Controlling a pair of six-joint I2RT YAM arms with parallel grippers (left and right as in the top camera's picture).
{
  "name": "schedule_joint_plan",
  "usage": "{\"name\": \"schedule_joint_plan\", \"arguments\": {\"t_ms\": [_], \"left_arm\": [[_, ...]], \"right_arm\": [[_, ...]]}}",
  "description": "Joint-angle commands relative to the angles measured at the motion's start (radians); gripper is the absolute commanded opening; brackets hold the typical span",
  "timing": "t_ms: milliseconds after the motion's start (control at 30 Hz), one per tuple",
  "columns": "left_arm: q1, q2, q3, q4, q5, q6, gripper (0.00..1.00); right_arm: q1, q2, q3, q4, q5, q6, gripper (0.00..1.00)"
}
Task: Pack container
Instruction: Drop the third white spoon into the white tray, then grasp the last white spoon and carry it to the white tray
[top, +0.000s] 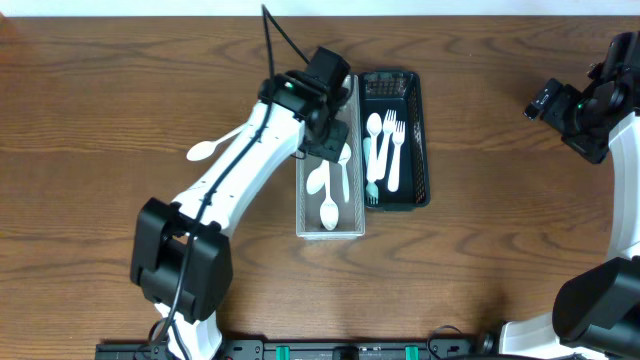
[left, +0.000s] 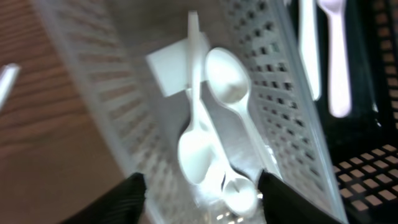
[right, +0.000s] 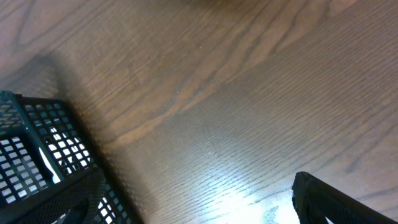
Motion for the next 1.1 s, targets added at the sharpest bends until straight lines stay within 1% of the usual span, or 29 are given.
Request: {"name": "schedule_joint_plan", "arguments": {"t_ms": [0,67,133,267,300,400,500,700,767,1067], "left_arm": [[0.06,-0.073,0.053,-0.019,-0.122,0.079,0.67],[0.106,-0.089,0.053,-0.031,-0.169,0.158,0.72],[0.162,-0.089,0.05,-0.041,-0.194,0.241,0.73],[0.28,-0.052,0.03,-0.039,-0.19,0.431,0.74],[0.305,-0.037,0.03,-0.039,-0.184,0.476,0.75],[0.377,0.021,0.03,-0.031,-0.1,0.636,0.74],[0.43,0.08,0.03,-0.012,-0.032,0.744,0.7],[0.483,0.177,0.03,0.012,0.008,0.86,0.65],[0.493,0.205,0.03,0.013,0.011,0.888,0.65],[0.514,0.309,0.03,0.039,0.016,0.895,0.64]], "right_arm": [[0.001,-0.001,-0.002,-0.003,-0.008,0.014,0.99],[0.001,-0.001,-0.002,-0.003,-0.008,0.014,0.99],[0.001,-0.001,-0.002,-0.003,-0.008,0.014,0.99],[0.001,-0.001,-0.002,-0.006,-0.008,0.013,0.99],[0.001,-0.001,-0.002,-0.006,-0.008,0.014,0.99],[0.002,-0.001,-0.002,-0.007,-0.008,0.014,0.99],[0.002,-0.001,-0.002,-0.007,-0.008,0.013,0.99],[0.002,-0.001,-0.002,-0.03,-0.007,0.013,0.99],[0.002,-0.001,-0.002,-0.037,-0.007,0.013,0.99],[0.002,-0.001,-0.002,-0.041,-0.007,0.013,0.99]]}}
